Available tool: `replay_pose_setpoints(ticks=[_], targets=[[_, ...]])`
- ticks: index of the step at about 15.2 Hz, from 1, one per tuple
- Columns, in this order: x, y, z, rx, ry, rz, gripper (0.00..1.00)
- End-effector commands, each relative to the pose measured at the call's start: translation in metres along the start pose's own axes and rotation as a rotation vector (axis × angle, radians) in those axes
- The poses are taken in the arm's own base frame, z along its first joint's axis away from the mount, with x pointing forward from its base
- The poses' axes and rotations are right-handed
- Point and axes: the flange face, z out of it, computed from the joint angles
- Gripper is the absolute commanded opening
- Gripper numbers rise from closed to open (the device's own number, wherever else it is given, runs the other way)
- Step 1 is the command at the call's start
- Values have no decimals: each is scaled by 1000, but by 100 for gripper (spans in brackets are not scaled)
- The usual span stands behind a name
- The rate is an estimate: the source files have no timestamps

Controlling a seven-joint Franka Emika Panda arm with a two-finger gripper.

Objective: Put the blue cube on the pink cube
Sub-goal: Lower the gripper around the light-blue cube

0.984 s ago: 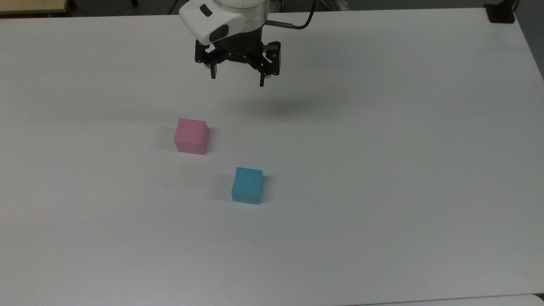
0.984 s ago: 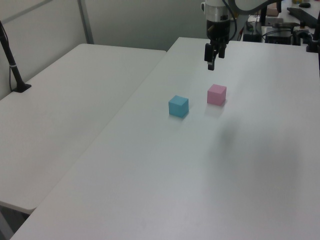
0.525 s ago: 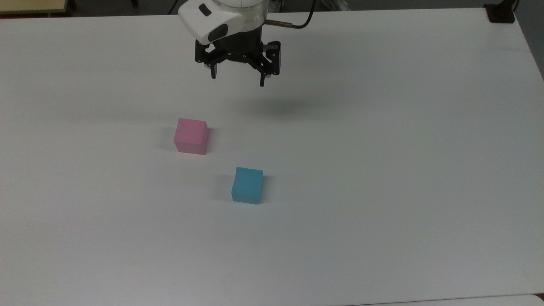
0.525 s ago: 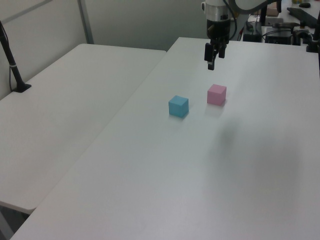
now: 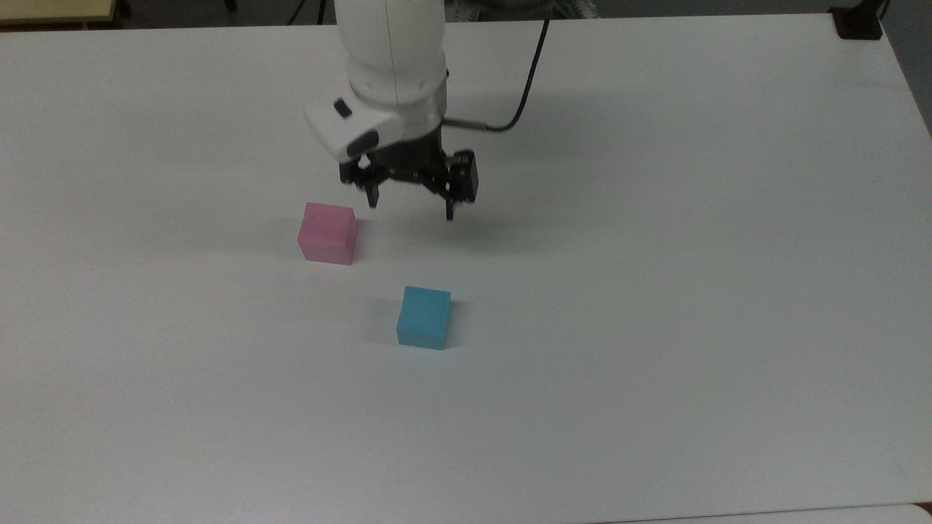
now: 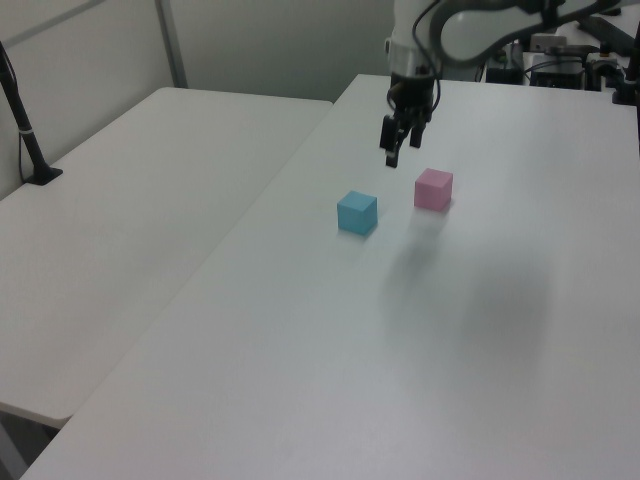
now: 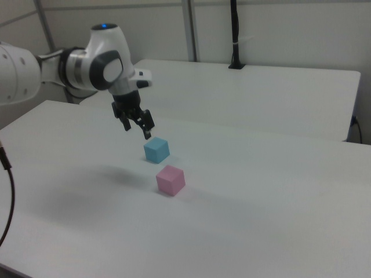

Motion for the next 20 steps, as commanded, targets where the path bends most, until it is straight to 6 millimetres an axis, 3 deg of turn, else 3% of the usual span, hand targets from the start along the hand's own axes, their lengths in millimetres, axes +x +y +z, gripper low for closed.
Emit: replay_pose_setpoints(ticks=[1, 6, 9, 15, 17, 18, 20], targets=[[19, -4, 43, -30, 26, -36, 100], [32, -12, 93, -26, 74, -47, 100], [34, -21, 110, -12, 102, -36, 100], [36, -25, 108, 3, 131, 8, 100], [39, -17, 94, 2, 140, 0, 100], [41, -9, 75, 9, 156, -11, 100], [38, -5, 71, 6, 128, -15, 100]])
